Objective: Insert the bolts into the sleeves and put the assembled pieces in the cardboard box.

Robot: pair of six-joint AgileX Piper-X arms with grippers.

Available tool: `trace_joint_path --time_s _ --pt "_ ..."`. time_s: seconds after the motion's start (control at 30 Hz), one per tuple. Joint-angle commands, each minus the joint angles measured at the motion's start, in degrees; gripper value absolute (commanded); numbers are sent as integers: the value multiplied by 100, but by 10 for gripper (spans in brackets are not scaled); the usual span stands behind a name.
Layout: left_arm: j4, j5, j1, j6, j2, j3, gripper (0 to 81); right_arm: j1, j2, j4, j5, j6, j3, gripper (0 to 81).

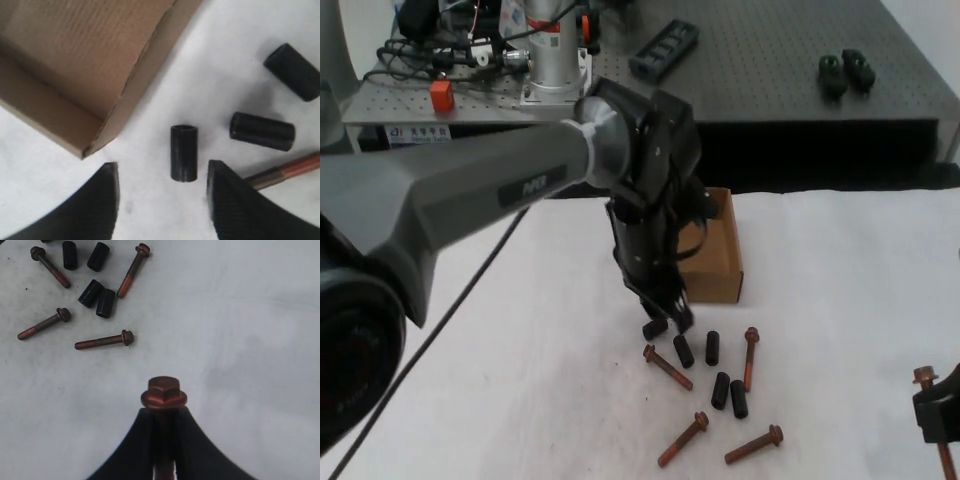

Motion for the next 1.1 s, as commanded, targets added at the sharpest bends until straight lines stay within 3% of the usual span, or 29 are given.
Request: trace_joint_path --time_s 0.0,0.23,0.43,0.7,0.83,0.93,1.07 --pt "-31 225 156 934 25 -87 389 -33 -41 -32 -95 31 -3 55" --pt "-33 672 151 1009 148 -87 298 -33 -41 -32 -95 31 -3 55" --pt "-21 749 151 1009 349 -87 342 -34 -41 -29 -135 31 -3 55" --pt "-65 749 163 1009 585 -98 332 -34 -41 -29 -135 31 -3 55" --pt "-67 749 163 977 655 -98 196 -34 -41 -29 -135 31 -3 55" --pt "-207 749 163 977 654 -98 15 -34 -41 -40 -135 31 -3 55" --pt "-319 749 163 766 476 -223 7 -34 -41 -126 -135 31 -3 55"
